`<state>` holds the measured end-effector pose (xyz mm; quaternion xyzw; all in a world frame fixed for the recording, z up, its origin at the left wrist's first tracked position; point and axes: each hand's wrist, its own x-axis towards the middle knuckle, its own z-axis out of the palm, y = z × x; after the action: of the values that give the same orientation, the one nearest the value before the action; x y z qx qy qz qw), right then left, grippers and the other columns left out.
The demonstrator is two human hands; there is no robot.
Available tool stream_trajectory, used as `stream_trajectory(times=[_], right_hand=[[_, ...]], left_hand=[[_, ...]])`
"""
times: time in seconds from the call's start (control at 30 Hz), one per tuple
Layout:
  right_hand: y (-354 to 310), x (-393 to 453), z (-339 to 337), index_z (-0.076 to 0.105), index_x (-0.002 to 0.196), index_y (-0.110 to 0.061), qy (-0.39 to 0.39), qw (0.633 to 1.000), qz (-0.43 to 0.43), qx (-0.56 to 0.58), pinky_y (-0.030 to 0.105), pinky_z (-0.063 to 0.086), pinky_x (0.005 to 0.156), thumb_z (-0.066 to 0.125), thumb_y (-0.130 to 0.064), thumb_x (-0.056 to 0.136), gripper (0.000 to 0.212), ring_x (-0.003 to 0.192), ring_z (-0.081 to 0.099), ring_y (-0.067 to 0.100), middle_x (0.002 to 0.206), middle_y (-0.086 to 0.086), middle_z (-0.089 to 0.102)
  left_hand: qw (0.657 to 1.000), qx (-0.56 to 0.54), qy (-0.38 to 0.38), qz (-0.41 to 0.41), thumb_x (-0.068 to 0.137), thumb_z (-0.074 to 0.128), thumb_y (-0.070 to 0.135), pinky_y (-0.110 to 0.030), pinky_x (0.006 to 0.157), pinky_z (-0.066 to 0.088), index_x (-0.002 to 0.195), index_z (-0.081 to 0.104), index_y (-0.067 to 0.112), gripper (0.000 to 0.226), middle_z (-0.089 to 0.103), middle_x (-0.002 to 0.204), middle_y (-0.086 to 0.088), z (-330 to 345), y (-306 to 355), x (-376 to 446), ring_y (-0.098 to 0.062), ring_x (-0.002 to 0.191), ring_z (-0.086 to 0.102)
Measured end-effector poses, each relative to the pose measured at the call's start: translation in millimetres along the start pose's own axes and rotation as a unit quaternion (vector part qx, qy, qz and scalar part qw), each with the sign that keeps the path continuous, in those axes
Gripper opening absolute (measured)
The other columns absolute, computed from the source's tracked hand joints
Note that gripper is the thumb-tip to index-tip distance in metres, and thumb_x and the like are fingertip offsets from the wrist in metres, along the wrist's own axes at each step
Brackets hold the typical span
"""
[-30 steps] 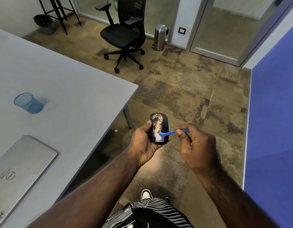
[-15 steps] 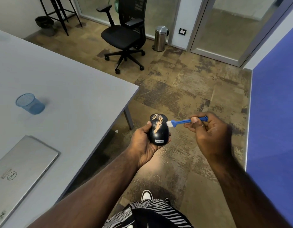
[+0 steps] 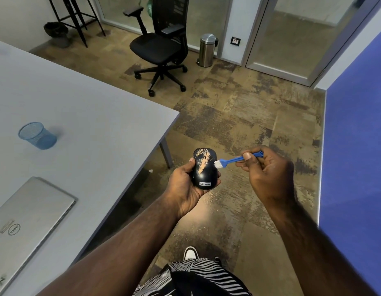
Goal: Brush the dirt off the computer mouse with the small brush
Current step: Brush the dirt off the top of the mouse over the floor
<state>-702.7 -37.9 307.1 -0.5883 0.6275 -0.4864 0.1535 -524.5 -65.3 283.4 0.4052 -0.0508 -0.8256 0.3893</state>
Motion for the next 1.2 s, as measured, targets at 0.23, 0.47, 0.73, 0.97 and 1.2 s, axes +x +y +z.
stream_trajectory(times=[0.23,0.47,0.73,0.97,1.2], right_hand=[[-4.6,3.5,0.5,0.068,0.095,-0.031,-0.011,0.999,0.004,0.046,0.029,0.063,0.063,0.059,-0.026,0.091,0.011,0.075,0.074,0.001,0.074,-0.024,0.071],[-0.4,18.9,8.2,0.068,0.095,-0.027,0.003,0.999,0.035,-0.002,0.045,0.063,0.068,0.056,-0.03,0.091,0.013,0.074,0.075,0.006,0.074,-0.016,0.071],[-7.9,16.2,4.0,0.066,0.093,-0.027,-0.006,0.999,-0.009,-0.033,0.039,0.061,0.061,0.057,-0.032,0.091,0.01,0.068,0.073,0.007,0.07,-0.024,0.066],[-11.3,22.5,5.7,0.071,0.097,-0.015,-0.003,0.999,-0.011,-0.032,0.032,0.061,0.063,0.06,-0.02,0.093,0.013,0.071,0.073,0.009,0.074,-0.011,0.069],[-9.5,28.4,7.7,0.072,0.096,-0.015,-0.003,0.998,-0.008,-0.062,0.001,0.044,0.057,0.062,-0.014,0.094,0.011,0.068,0.06,-0.022,0.07,-0.029,0.057]], left_hand=[[1.0,0.01,-0.001,0.004,0.102,0.033,0.033,-0.048,0.087,0.049,0.119,0.056,-0.003,0.046,0.065,0.104,-0.027,0.1,-2.0,0.0,-0.037,0.089,0.063],[0.999,0.029,-0.014,-0.004,0.102,0.035,0.031,-0.049,0.084,0.051,0.114,0.057,-0.001,0.041,0.064,0.106,-0.027,1.3,-7.7,-3.9,-0.039,0.088,0.063],[0.999,0.029,-0.013,0.0,0.102,0.035,0.032,-0.048,0.082,0.053,0.114,0.058,0.0,0.042,0.066,0.105,-0.025,0.4,-7.4,-3.8,-0.039,0.089,0.064],[1.0,0.026,-0.016,-0.006,0.101,0.035,0.032,-0.046,0.077,0.055,0.112,0.059,0.001,0.04,0.066,0.105,-0.025,-0.2,-8.1,-3.1,-0.038,0.087,0.065],[0.999,0.027,-0.023,-0.011,0.101,0.036,0.031,-0.046,0.078,0.056,0.116,0.057,0.002,0.039,0.065,0.109,-0.025,-0.7,-7.5,-3.6,-0.039,0.089,0.065]])
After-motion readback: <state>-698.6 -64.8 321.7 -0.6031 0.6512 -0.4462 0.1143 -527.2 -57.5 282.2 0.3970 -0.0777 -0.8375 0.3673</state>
